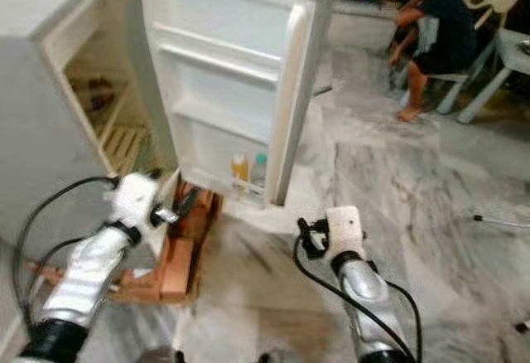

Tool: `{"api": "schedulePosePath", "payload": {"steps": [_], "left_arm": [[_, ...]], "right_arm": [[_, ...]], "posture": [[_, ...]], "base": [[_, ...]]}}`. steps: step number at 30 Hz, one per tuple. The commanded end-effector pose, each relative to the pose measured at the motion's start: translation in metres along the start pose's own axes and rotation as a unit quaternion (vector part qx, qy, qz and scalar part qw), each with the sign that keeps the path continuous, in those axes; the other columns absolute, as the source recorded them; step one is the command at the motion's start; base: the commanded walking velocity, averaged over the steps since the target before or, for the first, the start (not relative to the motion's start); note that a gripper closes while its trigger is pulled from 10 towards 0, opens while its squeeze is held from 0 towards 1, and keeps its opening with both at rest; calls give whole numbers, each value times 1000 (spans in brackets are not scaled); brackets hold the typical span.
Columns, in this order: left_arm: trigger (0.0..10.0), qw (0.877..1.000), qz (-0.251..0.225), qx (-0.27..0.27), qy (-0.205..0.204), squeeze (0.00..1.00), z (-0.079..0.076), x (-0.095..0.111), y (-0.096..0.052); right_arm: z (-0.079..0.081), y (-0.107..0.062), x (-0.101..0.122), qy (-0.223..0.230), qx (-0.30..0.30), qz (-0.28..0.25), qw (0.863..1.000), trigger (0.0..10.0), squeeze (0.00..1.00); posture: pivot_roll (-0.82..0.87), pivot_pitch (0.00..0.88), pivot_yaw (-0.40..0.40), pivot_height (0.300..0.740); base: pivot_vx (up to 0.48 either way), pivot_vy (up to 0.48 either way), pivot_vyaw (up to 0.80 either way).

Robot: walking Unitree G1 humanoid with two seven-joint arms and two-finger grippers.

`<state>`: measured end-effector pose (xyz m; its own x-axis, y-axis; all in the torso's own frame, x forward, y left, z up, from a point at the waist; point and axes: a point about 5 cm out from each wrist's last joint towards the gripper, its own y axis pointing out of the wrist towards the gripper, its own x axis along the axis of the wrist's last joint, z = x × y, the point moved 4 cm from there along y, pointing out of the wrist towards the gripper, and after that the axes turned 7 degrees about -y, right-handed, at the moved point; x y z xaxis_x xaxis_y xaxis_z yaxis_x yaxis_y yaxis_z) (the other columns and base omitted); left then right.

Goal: Restocking fridge

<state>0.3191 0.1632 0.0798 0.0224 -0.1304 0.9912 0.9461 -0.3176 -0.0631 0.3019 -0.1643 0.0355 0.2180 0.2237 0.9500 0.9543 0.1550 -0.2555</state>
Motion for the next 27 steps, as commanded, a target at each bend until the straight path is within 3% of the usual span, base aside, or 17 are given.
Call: {"api": "schedulePosePath", "payload": {"steps": [1, 7, 15, 23, 27], "left_arm": [[10000, 1000, -5, 5, 6, 0, -4, 3, -2], [10000, 999, 10, 35, 12, 0, 0, -7, -15], [10000, 998, 20, 62, 15, 0, 2, -11, -14], [10000, 994, 24, 104, 15, 0, 17, -11, -10], [10000, 991, 28, 131, 19, 0, 27, -11, -7]], "right_arm": [[-6, 1, 9, 0, -14, -14, 1000, 10000, 0], [3, 5, 19, 8, -7, -28, 1000, 10000, 0], [8, 7, 24, 16, -3, -41, 999, 10000, 0], [12, 5, 36, 20, 12, -74, 997, 10000, 0], [15, 3, 40, 21, 29, -87, 996, 10000, 0]], "posture": [[33, 0, -45, 740], [44, 0, -48, 740], [44, 0, -48, 740], [39, 0, -46, 740], [38, 0, -46, 740]], "base": [[341, -334, -800], [373, -297, -800], [446, -30, -765], [480, 0, 0], [473, 0, 666]]}}
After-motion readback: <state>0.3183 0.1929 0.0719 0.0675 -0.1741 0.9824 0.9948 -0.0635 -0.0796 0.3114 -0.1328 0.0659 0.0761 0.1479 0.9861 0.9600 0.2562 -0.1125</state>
